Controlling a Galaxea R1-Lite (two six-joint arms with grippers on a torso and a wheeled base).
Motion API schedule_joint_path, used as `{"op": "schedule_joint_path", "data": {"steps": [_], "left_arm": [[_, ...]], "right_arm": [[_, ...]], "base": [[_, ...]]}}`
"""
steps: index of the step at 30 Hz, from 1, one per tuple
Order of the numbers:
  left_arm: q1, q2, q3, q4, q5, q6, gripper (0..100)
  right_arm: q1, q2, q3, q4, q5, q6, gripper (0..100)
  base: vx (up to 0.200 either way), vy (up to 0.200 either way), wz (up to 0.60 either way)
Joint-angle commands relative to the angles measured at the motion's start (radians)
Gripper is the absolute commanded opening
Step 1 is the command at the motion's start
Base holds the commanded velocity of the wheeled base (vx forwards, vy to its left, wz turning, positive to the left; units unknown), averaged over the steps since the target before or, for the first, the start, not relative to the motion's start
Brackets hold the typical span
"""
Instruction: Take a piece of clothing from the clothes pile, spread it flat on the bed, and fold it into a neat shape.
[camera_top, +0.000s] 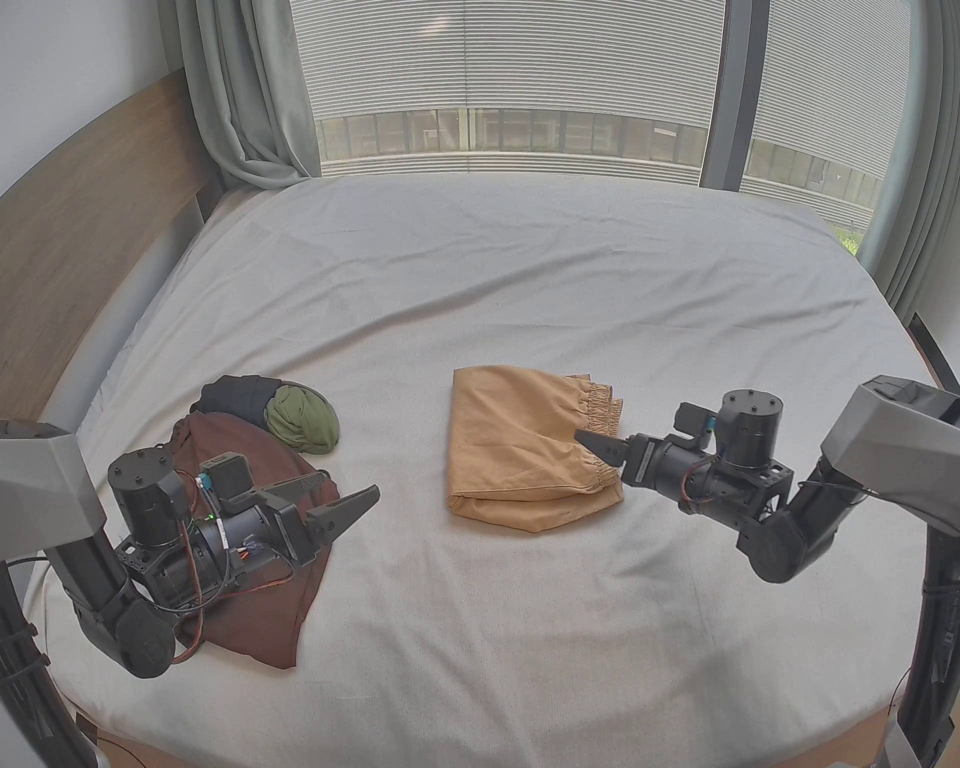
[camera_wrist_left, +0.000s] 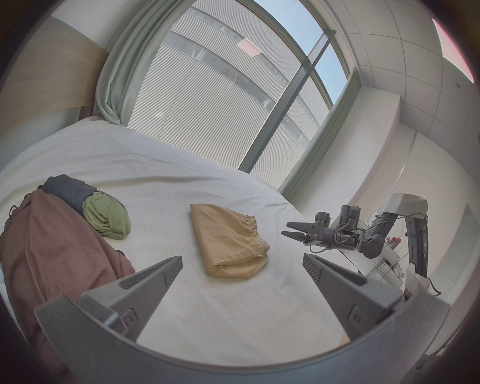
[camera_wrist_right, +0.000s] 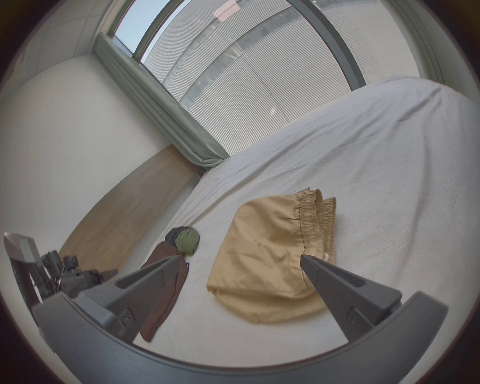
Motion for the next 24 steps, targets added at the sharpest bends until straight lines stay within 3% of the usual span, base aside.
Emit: {"op": "schedule_joint_path", "data": {"steps": [1, 8, 12, 21, 24], "left_arm": [[-0.054, -0.129, 0.092, -0.001, -0.026, 0.022, 100], [-0.069, -0.185, 0.216, -0.001, -0.023, 0.154, 100], [-0.060, -0.222, 0.316, -0.001, -0.023, 0.227, 100], [-0.063, -0.414, 0.339, 0.022, -0.018, 0.233, 100], [-0.064, -0.497, 0.339, 0.074, -0.020, 0.241, 100]], "right_arm": [[0.033, -0.242, 0.319, -0.135, 0.001, -0.117, 100], [0.041, -0.437, 0.576, -0.182, 0.000, -0.244, 100], [0.042, -0.578, 0.685, -0.181, -0.002, -0.255, 100], [0.001, -0.876, 0.879, -0.166, -0.029, -0.253, 100], [-0.042, -1.081, 0.879, -0.037, -0.052, -0.250, 100]], "base": [[0.000, 0.000, 0.00], [0.000, 0.000, 0.00], [0.000, 0.000, 0.00], [0.000, 0.000, 0.00], [0.000, 0.000, 0.00]]}}
